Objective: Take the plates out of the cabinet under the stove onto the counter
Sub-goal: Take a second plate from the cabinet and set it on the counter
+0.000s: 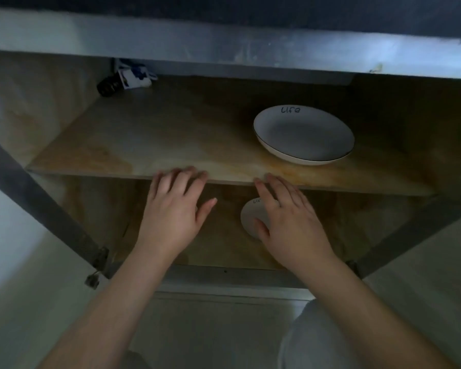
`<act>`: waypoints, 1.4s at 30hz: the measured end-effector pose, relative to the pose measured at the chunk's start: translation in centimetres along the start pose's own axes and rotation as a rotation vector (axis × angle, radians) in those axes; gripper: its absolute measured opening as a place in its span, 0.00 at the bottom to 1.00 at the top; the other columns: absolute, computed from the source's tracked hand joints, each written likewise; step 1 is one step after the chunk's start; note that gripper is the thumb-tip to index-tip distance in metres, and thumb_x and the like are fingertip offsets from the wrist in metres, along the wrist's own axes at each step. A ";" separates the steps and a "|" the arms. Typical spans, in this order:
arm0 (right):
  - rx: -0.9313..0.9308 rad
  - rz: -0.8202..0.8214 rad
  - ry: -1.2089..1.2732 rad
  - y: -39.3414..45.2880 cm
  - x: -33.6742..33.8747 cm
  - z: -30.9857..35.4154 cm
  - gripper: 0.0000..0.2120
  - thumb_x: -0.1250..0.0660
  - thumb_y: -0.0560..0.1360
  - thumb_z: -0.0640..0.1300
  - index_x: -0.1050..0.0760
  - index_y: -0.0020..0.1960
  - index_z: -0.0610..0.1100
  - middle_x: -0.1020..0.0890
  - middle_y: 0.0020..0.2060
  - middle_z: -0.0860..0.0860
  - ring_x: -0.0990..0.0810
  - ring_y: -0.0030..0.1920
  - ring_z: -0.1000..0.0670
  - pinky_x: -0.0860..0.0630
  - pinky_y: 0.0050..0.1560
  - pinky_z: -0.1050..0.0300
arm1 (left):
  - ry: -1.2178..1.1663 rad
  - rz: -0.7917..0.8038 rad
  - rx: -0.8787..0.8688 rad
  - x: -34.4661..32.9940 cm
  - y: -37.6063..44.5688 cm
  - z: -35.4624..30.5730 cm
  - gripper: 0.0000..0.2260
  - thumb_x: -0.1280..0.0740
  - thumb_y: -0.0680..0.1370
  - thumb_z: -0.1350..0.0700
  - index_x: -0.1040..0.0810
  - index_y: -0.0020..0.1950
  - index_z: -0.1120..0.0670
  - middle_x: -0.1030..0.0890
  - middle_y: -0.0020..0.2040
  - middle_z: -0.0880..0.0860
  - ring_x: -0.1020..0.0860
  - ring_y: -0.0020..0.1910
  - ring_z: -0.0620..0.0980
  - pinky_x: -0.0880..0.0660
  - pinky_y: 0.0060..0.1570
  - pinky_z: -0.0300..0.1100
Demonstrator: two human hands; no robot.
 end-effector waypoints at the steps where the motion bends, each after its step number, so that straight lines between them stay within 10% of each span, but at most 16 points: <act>1: 0.001 0.003 0.007 0.0 0.1 0.0 0.33 0.42 0.79 0.56 0.49 0.79 0.49 0.42 0.78 0.48 0.46 0.78 0.48 0.56 0.76 0.53 | 0.006 0.014 0.002 0.3 0.2 0.0 0.23 0.43 0.80 0.42 0.27 0.69 0.53 0.25 0.66 0.56 0.29 0.65 0.60 0.35 0.69 0.61; 7: -0.010 -0.005 0.025 0.1 0.0 -0.4 0.34 0.41 0.79 0.57 0.51 0.79 0.52 0.45 0.79 0.50 0.47 0.78 0.48 0.56 0.74 0.52 | 0.038 0.047 0.008 1.5 1.2 -0.3 0.20 0.43 0.80 0.42 0.24 0.64 0.52 0.22 0.59 0.55 0.27 0.56 0.59 0.25 0.52 0.55; 20: -0.080 -0.227 0.221 0.0 1.8 -4.3 0.27 0.39 0.78 0.56 0.37 0.74 0.50 0.30 0.72 0.51 0.32 0.71 0.49 0.39 0.69 0.54 | 0.057 0.124 -0.004 3.5 3.6 -1.8 0.26 0.52 0.80 0.36 0.28 0.67 0.50 0.22 0.60 0.54 0.23 0.58 0.54 0.24 0.51 0.50; 30: -0.230 -0.200 0.200 0.9 1.2 -9.9 0.29 0.38 0.78 0.55 0.42 0.77 0.53 0.42 0.77 0.46 0.41 0.75 0.42 0.37 0.71 0.44 | -0.124 0.307 -0.063 -0.4 8.6 -6.4 0.26 0.52 0.80 0.34 0.59 0.76 0.32 0.42 0.79 0.57 0.40 0.75 0.63 0.40 0.71 0.61; 42: -0.167 -0.192 0.295 0.4 1.8 -9.9 0.24 0.41 0.79 0.56 0.38 0.75 0.57 0.40 0.76 0.51 0.41 0.75 0.46 0.40 0.72 0.45 | -0.278 0.049 -0.044 -0.4 9.1 -6.9 0.13 0.48 0.81 0.40 0.32 0.61 0.42 0.31 0.70 0.55 0.24 0.60 0.60 0.26 0.47 0.50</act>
Point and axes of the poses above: each hand's wrist, its own y-axis towards the middle knuckle, its own x-axis out of the back of the hand, z = x × y, the point moved 1 cm from there along y, towards the middle knuckle
